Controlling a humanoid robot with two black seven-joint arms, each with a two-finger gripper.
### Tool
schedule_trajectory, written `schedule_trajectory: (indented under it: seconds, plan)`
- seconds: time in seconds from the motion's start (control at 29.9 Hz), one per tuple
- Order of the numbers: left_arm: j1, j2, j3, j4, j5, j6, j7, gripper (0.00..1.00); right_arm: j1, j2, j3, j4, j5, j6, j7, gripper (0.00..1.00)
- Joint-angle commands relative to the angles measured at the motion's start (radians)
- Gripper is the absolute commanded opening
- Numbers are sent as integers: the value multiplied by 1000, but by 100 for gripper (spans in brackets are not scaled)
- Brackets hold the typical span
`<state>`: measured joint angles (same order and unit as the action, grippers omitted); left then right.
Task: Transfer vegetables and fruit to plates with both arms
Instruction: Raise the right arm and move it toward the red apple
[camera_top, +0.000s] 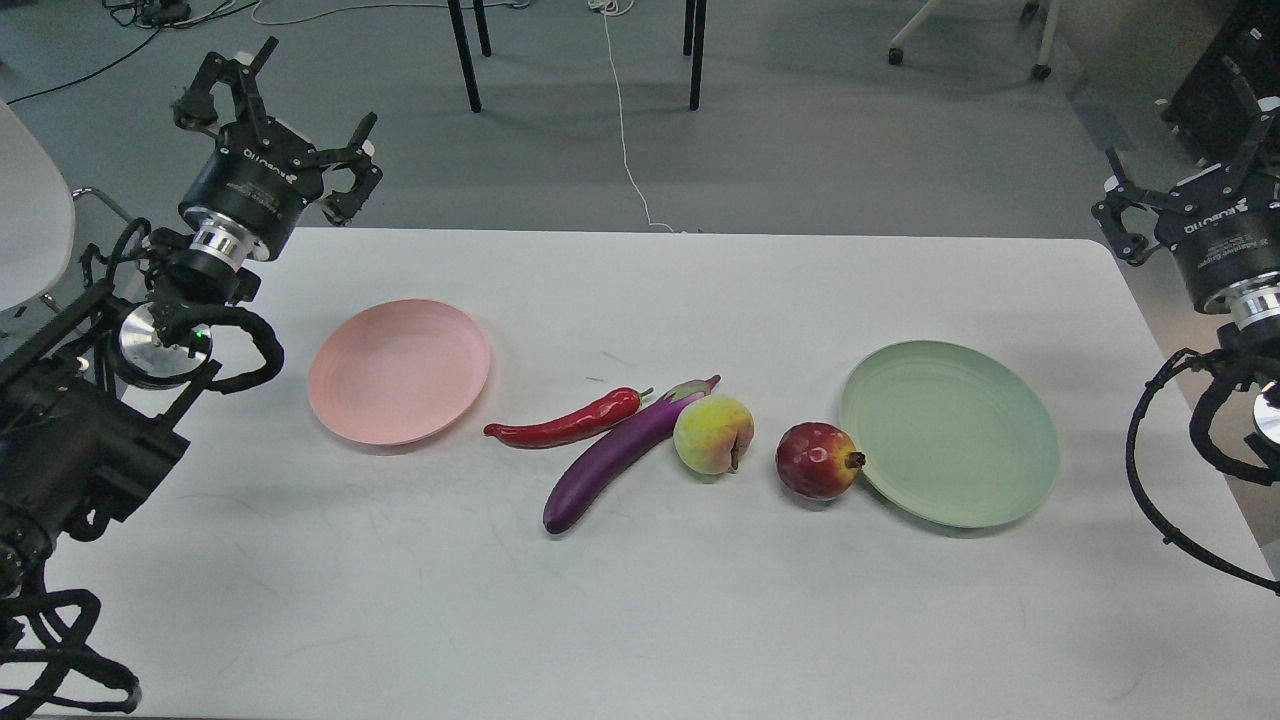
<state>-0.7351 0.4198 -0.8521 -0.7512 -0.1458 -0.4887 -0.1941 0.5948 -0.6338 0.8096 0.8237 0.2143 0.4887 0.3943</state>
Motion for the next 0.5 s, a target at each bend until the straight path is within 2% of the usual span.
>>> schedule_trajectory:
  seconds: [0.0, 0.17, 0.3, 0.47]
  plan:
    - [-1, -3, -1, 1, 0, 0, -1, 98, -3, 6, 6, -3, 0, 0, 0, 99]
    - [-6, 1, -4, 0, -1, 0, -1, 98, 17, -10, -3, -2, -24, 0, -5, 99]
    - [-12, -1, -25, 0, -1, 0, 1, 98, 126, -30, -30, 14, -99, 0, -9, 99]
    - [-12, 13, -25, 0, 0, 0, 5, 98, 316, -104, -218, 66, -242, 0, -21, 99]
